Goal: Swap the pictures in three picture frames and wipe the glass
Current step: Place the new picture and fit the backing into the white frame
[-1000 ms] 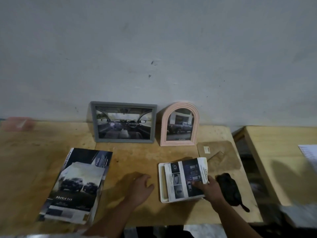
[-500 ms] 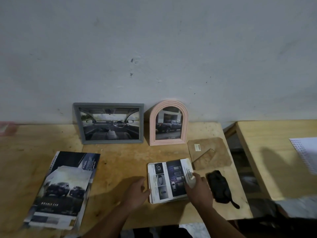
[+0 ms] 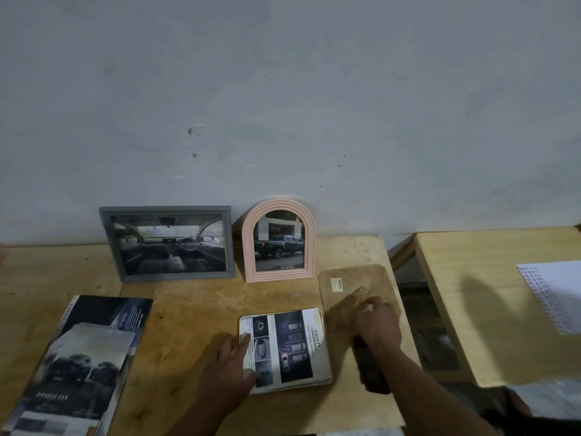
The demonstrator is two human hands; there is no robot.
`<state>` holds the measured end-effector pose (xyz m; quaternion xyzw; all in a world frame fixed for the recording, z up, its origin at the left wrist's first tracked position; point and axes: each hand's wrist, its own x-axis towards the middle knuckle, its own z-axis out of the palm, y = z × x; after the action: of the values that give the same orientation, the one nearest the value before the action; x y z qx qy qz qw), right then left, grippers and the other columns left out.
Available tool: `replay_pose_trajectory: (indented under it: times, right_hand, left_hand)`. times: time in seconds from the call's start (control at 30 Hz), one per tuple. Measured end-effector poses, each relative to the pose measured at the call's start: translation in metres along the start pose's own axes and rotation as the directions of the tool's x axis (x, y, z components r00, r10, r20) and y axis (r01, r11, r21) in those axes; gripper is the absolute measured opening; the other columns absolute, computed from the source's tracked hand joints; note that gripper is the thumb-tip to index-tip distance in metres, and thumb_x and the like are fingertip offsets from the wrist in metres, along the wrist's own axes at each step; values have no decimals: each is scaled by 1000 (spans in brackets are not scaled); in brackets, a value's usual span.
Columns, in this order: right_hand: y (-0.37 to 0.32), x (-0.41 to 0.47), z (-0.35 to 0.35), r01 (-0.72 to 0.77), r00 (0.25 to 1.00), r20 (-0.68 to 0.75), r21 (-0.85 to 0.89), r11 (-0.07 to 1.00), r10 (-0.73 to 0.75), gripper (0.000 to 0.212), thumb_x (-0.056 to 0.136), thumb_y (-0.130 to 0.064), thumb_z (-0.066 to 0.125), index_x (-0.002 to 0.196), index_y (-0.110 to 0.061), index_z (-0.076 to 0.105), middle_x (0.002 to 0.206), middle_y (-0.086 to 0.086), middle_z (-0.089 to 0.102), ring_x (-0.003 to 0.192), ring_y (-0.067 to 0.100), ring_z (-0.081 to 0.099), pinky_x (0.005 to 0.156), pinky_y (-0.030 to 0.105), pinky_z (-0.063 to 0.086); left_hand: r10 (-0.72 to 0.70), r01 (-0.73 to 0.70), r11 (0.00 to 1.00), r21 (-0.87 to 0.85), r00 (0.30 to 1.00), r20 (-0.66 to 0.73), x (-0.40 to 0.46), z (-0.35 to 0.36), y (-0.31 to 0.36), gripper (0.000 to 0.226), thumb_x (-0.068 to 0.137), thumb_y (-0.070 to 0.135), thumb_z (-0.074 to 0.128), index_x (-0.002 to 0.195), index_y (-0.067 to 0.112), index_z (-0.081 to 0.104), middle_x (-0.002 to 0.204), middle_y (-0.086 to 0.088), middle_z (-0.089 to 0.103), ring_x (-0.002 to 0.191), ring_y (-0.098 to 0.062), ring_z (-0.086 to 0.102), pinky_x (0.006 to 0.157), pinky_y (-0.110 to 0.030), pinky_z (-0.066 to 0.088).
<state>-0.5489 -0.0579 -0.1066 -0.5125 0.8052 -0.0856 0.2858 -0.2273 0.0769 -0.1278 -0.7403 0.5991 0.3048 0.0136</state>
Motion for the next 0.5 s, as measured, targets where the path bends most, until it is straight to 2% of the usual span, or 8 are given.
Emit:
replay_pose_trajectory:
  times: [0.07, 0.13, 0.23, 0.3, 0.4, 0.5]
  right_hand:
    - [1, 29, -17, -106, 994, 14, -37, 994, 107, 63, 91, -52, 62, 145, -26, 40, 141, 11, 44, 127, 33, 47, 107, 56, 44]
    - [3, 54, -29, -201, 976, 73, -70, 977, 206, 90, 82, -67, 65, 152, -25, 28, 152, 16, 33, 140, 40, 34, 112, 62, 35]
    - [14, 77, -29, -248, 957, 119, -131, 960, 263, 116, 69, -82, 69, 156, -25, 18, 158, 19, 25, 145, 43, 28, 114, 64, 33]
    - [19, 84, -24, -237, 956, 134, -173, 956, 261, 120, 67, -82, 72, 157, -25, 16, 158, 20, 23, 146, 43, 27, 114, 64, 33]
    - [20, 89, -14, -226, 960, 116, -216, 950, 255, 116, 68, -76, 75, 155, -25, 19, 155, 19, 27, 144, 43, 29, 113, 63, 33]
    - [20, 91, -13, -274, 948, 108, -201, 941, 299, 109, 68, -68, 80, 150, -26, 24, 151, 18, 31, 141, 41, 32, 112, 62, 33]
  left_hand:
    - [60, -50, 985, 167, 997, -54, 5, 5, 10, 83, 86, 66, 53, 155, 20, 43, 156, -17, 44, 140, -41, 47, 105, -54, 49]
    - [139, -132, 960, 247, 990, -13, 13, 15, 20, 83, 79, 64, 64, 149, 22, 51, 150, -19, 52, 132, -44, 55, 95, -57, 54]
    - [269, -278, 909, 312, 961, 71, 22, 22, 46, 94, 74, 67, 71, 154, 30, 40, 161, -10, 42, 146, -40, 42, 108, -56, 45]
    - [363, -379, 857, 349, 925, 113, 28, 26, 65, 91, 78, 69, 62, 157, 33, 34, 168, -6, 31, 152, -38, 33, 115, -58, 34]
    - [452, -504, 781, 368, 863, 224, 34, 36, 81, 87, 85, 71, 45, 160, 34, 22, 173, -2, 8, 159, -35, 2, 123, -62, 10]
    - [444, -548, 747, 377, 833, 330, 35, 46, 84, 83, 90, 68, 39, 161, 34, 16, 174, -2, -4, 157, -38, -13, 123, -66, -5]
